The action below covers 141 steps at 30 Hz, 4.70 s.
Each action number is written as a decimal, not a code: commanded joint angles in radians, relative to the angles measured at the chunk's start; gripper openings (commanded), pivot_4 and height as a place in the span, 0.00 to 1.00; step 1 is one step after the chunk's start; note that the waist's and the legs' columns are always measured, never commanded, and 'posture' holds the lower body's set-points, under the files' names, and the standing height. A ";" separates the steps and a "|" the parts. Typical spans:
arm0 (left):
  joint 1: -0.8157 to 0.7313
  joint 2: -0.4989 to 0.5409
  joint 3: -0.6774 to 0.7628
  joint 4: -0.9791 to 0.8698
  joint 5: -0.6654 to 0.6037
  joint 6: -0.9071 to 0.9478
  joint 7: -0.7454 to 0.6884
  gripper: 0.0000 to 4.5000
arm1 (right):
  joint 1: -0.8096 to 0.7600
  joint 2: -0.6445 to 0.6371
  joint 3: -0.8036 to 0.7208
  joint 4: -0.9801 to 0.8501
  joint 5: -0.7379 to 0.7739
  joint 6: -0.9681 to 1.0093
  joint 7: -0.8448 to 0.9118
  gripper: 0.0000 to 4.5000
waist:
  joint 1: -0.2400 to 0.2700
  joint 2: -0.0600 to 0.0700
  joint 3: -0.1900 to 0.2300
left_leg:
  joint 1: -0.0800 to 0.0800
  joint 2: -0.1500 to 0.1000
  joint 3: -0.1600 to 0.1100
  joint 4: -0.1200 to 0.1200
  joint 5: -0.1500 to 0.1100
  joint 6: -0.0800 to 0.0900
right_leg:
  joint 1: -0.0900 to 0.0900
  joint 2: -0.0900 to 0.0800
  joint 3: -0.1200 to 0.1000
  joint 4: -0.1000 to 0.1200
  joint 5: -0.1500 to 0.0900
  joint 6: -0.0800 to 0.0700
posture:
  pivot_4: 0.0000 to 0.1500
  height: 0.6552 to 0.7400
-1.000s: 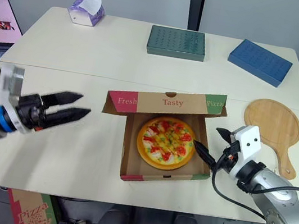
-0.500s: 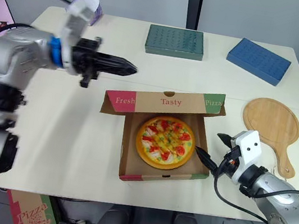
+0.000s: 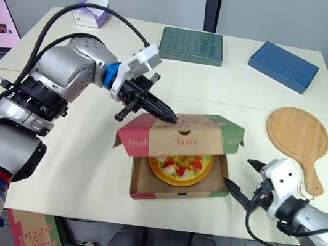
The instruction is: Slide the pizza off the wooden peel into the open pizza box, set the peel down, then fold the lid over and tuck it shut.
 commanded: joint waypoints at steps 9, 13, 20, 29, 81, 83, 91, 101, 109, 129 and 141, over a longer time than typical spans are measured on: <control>0.123 0.050 -0.056 -0.174 0.006 -0.044 -0.011 0.00 | -0.004 -0.095 -0.122 0.061 -0.005 -0.011 0.113 1.00 | 0.001 0.000 0.000 | 0.001 0.000 0.000 0.001 0.000 0.000 | 0.001 0.000 0.000 0.000 0.001 -0.001 | 1.00 1.00; 0.159 0.049 -0.035 -0.191 0.015 -0.039 -0.011 0.00 | -0.059 -0.107 -0.104 0.088 -0.014 -0.002 0.113 1.00 | 0.002 0.000 0.000 | 0.000 0.000 0.000 0.001 0.000 0.000 | 0.001 0.000 0.000 0.000 0.001 -0.002 | 1.00 1.00; 0.153 0.051 -0.006 -0.189 0.018 -0.038 -0.011 0.00 | -0.153 -0.113 -0.028 0.149 -0.077 -0.043 0.121 1.00 | 0.003 0.000 0.000 | 0.001 0.000 0.000 0.002 0.000 0.000 | 0.001 0.000 0.000 0.001 0.001 -0.002 | 1.00 1.00; 0.162 0.048 0.020 -0.209 0.026 -0.032 -0.011 0.00 | -0.122 -0.192 0.097 0.240 -0.256 -0.155 0.171 0.40 | 0.003 0.000 0.000 | 0.001 0.000 0.000 0.002 0.000 0.000 | 0.002 0.000 0.000 0.001 0.001 -0.002 | 1.00 1.00; 0.141 0.066 -0.035 -0.188 0.035 -0.094 -0.011 0.00 | -0.438 -0.172 0.240 -0.101 0.193 0.175 0.066 0.99 | 0.003 0.000 0.000 | 0.000 0.000 -0.001 0.005 0.000 0.000 | 0.002 0.000 0.000 0.003 0.002 -0.002 | 1.00 1.00; 0.150 0.068 -0.041 -0.205 0.035 -0.093 -0.011 0.00 | -0.424 -0.183 0.280 -0.092 0.129 0.134 0.081 0.99 | 0.004 0.000 0.000 | 0.000 0.000 -0.001 0.005 0.000 0.000 | 0.002 0.000 -0.001 0.002 0.002 -0.002 | 1.00 1.00; 0.178 0.094 -0.086 -0.253 0.043 -0.127 -0.011 0.00 | -0.381 -0.183 0.367 -0.080 -0.044 0.012 0.106 0.99 | 0.003 0.000 0.000 | 0.001 0.000 -0.001 0.005 0.000 0.000 | 0.002 0.000 0.000 0.003 0.002 -0.002 | 1.00 1.00; 0.176 0.099 -0.076 -0.253 0.029 -0.114 -0.011 0.00 | -0.320 -0.173 0.357 -0.093 -0.079 -0.072 0.168 0.99 | 0.003 0.000 0.000 | 0.001 0.000 -0.001 0.005 0.000 0.000 | 0.002 0.000 0.000 0.003 0.002 -0.002 | 1.00 1.00; 0.192 0.110 -0.100 -0.276 0.047 -0.142 -0.011 0.00 | -0.357 -0.145 0.401 -0.035 -0.211 -0.128 0.140 0.99 | 0.002 0.000 0.000 | 0.001 0.000 -0.001 0.006 0.000 0.000 | 0.002 0.000 0.000 0.004 0.002 -0.002 | 1.00 1.00; 0.247 0.118 -0.108 -0.276 0.122 -0.195 -0.011 0.00 | -0.230 -0.100 0.300 -0.091 -0.157 -0.097 0.151 0.99 | 0.002 0.000 0.000 | 0.001 0.000 -0.001 0.012 0.000 0.000 | 0.002 0.000 0.000 0.012 0.001 -0.001 | 1.00 1.00; 0.246 0.101 -0.077 -0.275 0.122 -0.174 -0.011 0.00 | -0.185 -0.186 0.075 0.024 0.066 0.084 0.188 0.85 | 0.004 0.000 -0.001 | 0.002 -0.001 -0.001 0.016 0.000 0.001 | 0.003 0.000 0.000 0.014 0.001 -0.002 | 1.00 1.00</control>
